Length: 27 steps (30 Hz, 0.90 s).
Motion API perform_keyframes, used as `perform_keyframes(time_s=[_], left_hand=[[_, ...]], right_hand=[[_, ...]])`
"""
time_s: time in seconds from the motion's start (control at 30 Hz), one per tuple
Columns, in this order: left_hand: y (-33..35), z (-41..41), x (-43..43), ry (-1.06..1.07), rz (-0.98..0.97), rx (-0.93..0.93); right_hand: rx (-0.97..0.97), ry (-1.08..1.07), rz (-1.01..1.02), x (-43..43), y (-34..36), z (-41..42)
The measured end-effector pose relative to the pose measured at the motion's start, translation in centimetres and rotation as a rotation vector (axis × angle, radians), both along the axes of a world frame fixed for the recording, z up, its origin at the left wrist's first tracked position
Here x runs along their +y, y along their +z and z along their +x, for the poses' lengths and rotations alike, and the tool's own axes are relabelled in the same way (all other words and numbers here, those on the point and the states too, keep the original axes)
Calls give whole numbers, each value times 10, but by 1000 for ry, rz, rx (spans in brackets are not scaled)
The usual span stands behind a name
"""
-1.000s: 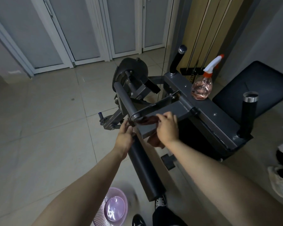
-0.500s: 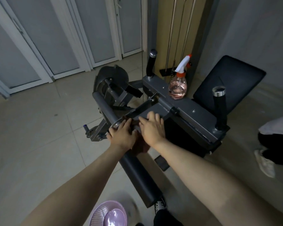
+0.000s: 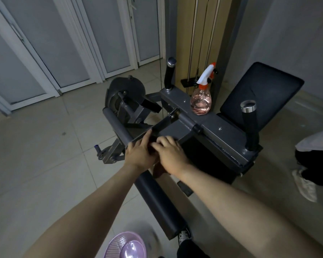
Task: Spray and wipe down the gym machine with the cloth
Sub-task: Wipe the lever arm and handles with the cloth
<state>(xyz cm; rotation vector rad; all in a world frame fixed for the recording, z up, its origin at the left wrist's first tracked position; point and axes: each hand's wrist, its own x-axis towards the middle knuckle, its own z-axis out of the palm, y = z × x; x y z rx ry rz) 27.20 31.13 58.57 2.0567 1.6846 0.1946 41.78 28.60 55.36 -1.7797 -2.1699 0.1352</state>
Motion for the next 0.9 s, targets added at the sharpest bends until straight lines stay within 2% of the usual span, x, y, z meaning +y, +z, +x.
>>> perform_keyframes(time_s=[0.17, 0.27, 0.33, 0.5, 0.6, 0.67, 0.73, 0.8, 0.9], left_hand=[[8, 11, -10, 30, -71, 22], [8, 15, -12, 38, -70, 48], [9, 18, -12, 39, -69, 42], [4, 20, -15, -5, -12, 82], [3, 18, -15, -64, 16, 123], [6, 21, -14, -93, 23, 122], [8, 27, -14, -89, 0, 111], [7, 34, -11, -56, -51, 83], [8, 35, -6, 31, -67, -7]], right_hand=[[-17, -293, -51, 35, 11, 36], [66, -499, -71, 40, 15, 29], [105, -470, -51, 30, 13, 12], [90, -127, 11, -4, 2, 1], [3, -256, 12, 13, 6, 35], [24, -414, -42, 22, 11, 53], [64, -471, -51, 21, 12, 47], [177, -415, -35, 11, 8, 23], [324, -214, -4, -11, -1, -7]])
